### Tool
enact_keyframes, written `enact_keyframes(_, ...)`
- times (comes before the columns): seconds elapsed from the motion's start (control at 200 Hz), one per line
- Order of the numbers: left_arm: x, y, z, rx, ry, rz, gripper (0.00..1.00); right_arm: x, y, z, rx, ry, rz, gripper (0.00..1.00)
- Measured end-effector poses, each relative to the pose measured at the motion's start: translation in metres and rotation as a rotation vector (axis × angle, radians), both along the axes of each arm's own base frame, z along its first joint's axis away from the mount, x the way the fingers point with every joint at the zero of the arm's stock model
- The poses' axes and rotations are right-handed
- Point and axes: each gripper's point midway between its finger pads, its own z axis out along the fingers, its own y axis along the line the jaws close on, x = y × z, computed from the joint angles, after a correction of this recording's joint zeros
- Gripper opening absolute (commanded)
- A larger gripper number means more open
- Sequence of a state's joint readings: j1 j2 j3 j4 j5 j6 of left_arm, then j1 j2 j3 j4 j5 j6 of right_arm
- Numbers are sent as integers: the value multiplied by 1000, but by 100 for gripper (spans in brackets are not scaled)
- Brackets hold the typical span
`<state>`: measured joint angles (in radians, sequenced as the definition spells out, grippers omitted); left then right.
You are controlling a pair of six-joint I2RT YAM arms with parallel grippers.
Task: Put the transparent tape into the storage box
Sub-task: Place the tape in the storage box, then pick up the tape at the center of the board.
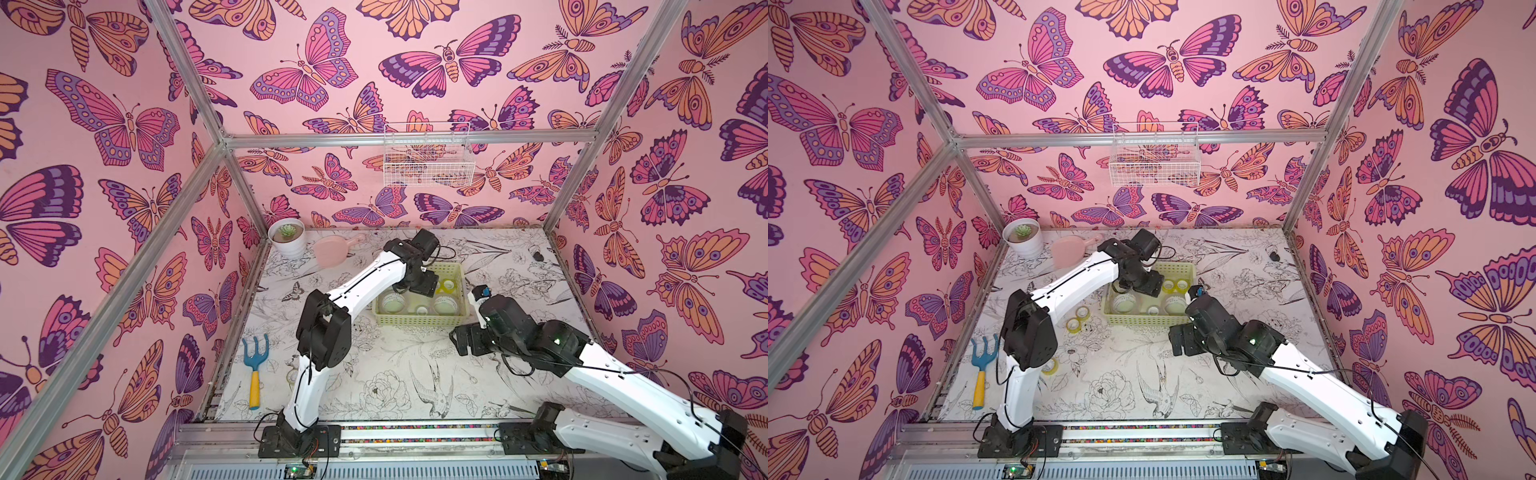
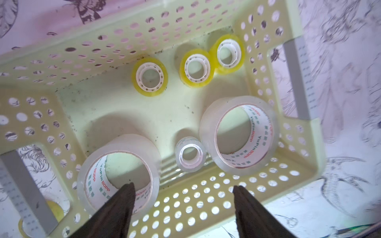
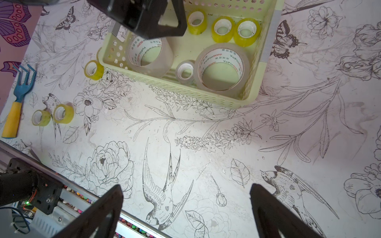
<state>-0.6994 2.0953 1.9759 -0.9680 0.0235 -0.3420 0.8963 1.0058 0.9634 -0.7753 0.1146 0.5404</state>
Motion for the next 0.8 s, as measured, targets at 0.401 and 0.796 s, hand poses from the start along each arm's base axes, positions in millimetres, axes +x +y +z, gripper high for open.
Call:
enact_keyframes(0.401,-29,67,17,8,-29,184,100,3,34,-16,10,51,117,99)
enact_keyframes(0.796,-77,196,14,-9,-112,566,100,14,77,-16,62,88,216,99)
